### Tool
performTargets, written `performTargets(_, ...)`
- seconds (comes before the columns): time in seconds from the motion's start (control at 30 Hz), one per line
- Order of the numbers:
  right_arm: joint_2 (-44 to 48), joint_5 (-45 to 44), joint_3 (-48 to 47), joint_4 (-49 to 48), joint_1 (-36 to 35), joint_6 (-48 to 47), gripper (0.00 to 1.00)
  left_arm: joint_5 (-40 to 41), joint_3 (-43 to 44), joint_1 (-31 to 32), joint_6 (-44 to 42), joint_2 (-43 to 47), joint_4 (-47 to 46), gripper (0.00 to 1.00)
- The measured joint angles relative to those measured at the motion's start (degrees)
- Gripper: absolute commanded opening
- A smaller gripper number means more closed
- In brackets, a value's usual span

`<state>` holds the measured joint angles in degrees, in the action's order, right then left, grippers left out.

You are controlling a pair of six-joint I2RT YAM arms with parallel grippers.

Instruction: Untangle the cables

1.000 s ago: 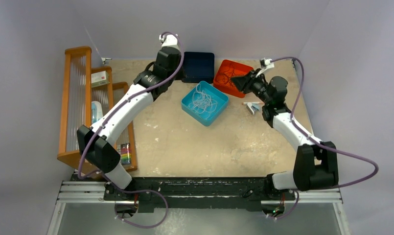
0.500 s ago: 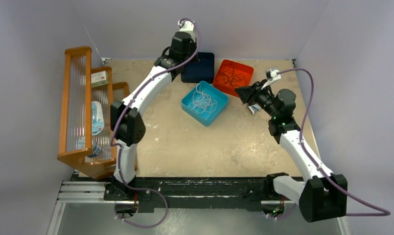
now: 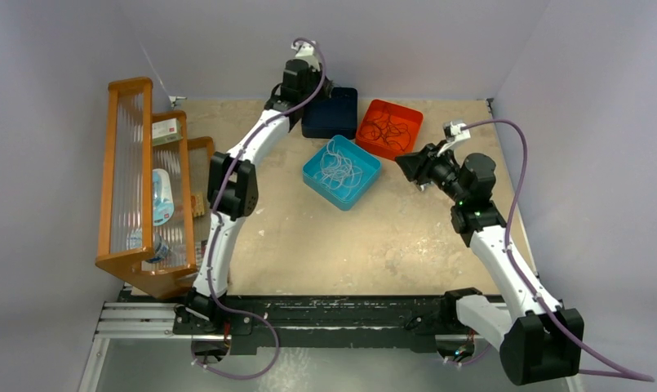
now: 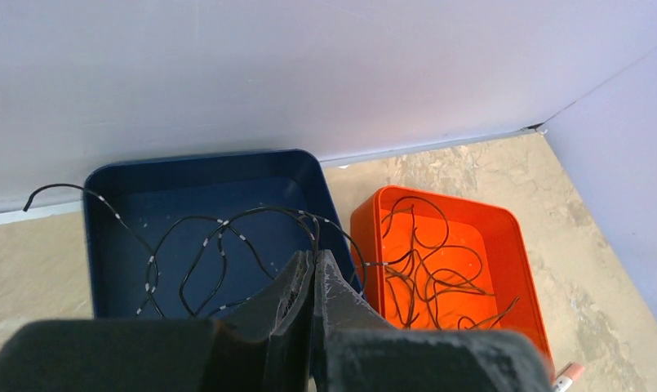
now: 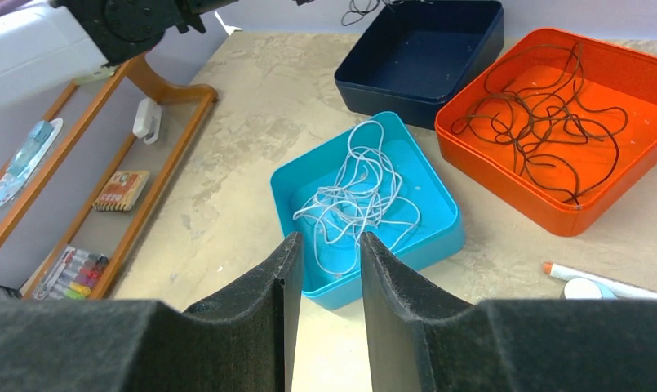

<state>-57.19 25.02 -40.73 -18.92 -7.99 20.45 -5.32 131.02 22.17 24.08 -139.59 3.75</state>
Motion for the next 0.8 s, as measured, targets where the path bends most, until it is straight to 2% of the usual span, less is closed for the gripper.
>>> performTargets(0.3,-0.6,-0.1,0.0,1.1,0.0,-0.7,0.35,-3.4,3.3,0.1,2.4,-7.1,-3.9,0.0)
performTargets(0.63,-2.5,0.0,0.0,2.1,0.0,-0.8,0.36,-3.2,4.3,-0.9,2.9,-12.6,-5.3,0.0)
performTargets(0.67,-2.5,0.0,0.0,2.1,0.0,-0.9,0.36,-3.1,4.4,-1.0,2.9,-12.8,-5.3,0.01)
performTargets(0.8,-2.5,0.0,0.0,2.3,0.0,-1.0,0.36,-2.8,4.8,-1.4,2.7,-13.3,-5.7,0.17)
